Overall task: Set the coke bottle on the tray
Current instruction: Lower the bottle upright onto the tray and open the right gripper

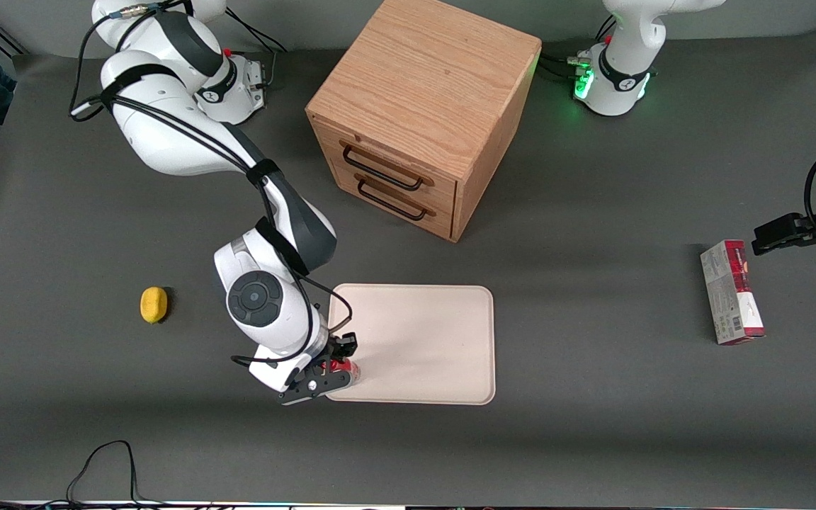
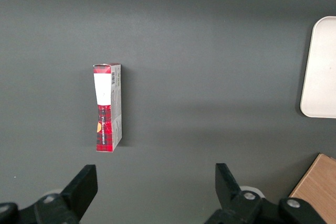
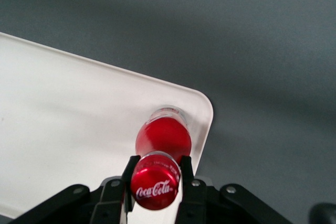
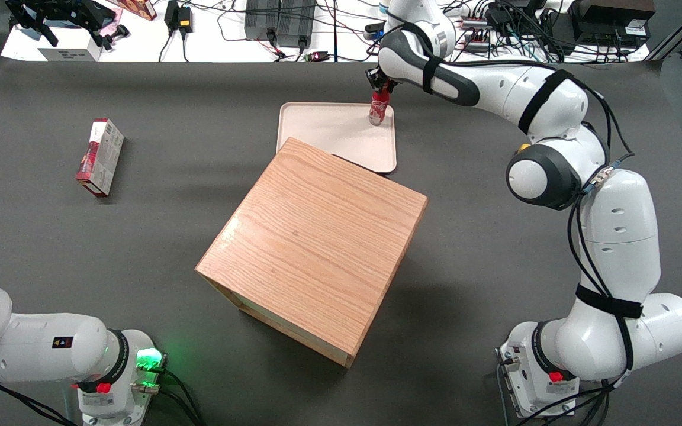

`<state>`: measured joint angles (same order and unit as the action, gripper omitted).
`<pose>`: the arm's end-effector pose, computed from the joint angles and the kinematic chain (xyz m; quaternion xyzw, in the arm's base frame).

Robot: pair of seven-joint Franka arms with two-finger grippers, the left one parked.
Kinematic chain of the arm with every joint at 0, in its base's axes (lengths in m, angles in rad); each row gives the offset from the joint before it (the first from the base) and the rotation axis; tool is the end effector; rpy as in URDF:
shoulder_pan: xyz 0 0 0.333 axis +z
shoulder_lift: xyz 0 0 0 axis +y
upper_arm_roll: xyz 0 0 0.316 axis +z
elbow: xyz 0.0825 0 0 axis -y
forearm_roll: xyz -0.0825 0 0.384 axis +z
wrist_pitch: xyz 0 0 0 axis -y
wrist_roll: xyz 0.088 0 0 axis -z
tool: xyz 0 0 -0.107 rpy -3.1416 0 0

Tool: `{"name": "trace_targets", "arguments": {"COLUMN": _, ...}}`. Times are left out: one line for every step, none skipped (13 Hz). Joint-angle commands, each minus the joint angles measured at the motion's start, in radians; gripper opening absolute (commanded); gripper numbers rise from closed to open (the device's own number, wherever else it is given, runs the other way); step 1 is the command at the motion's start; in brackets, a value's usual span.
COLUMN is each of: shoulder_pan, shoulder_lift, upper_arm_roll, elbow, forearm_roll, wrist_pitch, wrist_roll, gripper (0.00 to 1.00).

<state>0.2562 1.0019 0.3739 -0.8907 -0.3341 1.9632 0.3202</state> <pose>0.7211 0.3431 0.3138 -0.9912 -0.1187 -0.0551 0.0213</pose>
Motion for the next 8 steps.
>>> {"name": "trace_targets", "arguments": {"shoulder_pan": -0.002, "shoulder_lift": -0.006, "upper_arm_roll": 0.005, "elbow": 0.002, "forearm_roll": -0.040, "wrist_pitch": 0.022, "wrist_roll": -0.007, "gripper": 0.99}}
{"name": "trace_targets", "arguments": {"shoulder_pan": -0.005, "shoulder_lift": -0.011, "upper_arm_roll": 0.005, "elbow": 0.002, "forearm_roll": -0.051, "wrist_pitch": 0.022, "wrist_roll": -0.007, "gripper": 1.00}}
{"name": "trace_targets", "arguments": {"shoulder_pan": -0.008, "shoulder_lift": -0.019, "upper_arm_roll": 0.006, "elbow": 0.002, "forearm_roll": -0.048, "wrist_pitch": 0.022, "wrist_roll": -0.004, "gripper": 1.00}}
{"name": "trace_targets", "arguments": {"shoulder_pan": -0.011, "shoulder_lift": -0.035, "upper_arm_roll": 0.008, "elbow": 0.002, "forearm_roll": -0.045, "wrist_pitch": 0.019, "wrist_roll": -0.003, "gripper": 1.00}}
{"name": "trace_targets", "arguments": {"shoulder_pan": -0.020, "shoulder_lift": -0.066, "upper_arm_roll": 0.008, "elbow": -0.002, "forearm_roll": -0.037, "wrist_pitch": 0.011, "wrist_roll": -0.004, "gripper": 1.00}}
{"name": "trace_targets", "arguments": {"shoulder_pan": -0.026, "shoulder_lift": -0.121, "upper_arm_roll": 0.007, "elbow": -0.032, "forearm_roll": -0.016, "wrist_pitch": -0.024, "wrist_roll": -0.004, "gripper": 1.00}}
{"name": "trace_targets", "arguments": {"shoulder_pan": -0.046, "shoulder_lift": -0.193, "upper_arm_roll": 0.002, "elbow": -0.081, "forearm_roll": 0.034, "wrist_pitch": -0.080, "wrist_roll": -0.001, "gripper": 1.00}}
{"name": "trace_targets", "arguments": {"shoulder_pan": -0.075, "shoulder_lift": -0.266, "upper_arm_roll": -0.010, "elbow": -0.126, "forearm_roll": 0.112, "wrist_pitch": -0.119, "wrist_roll": -0.013, "gripper": 1.00}}
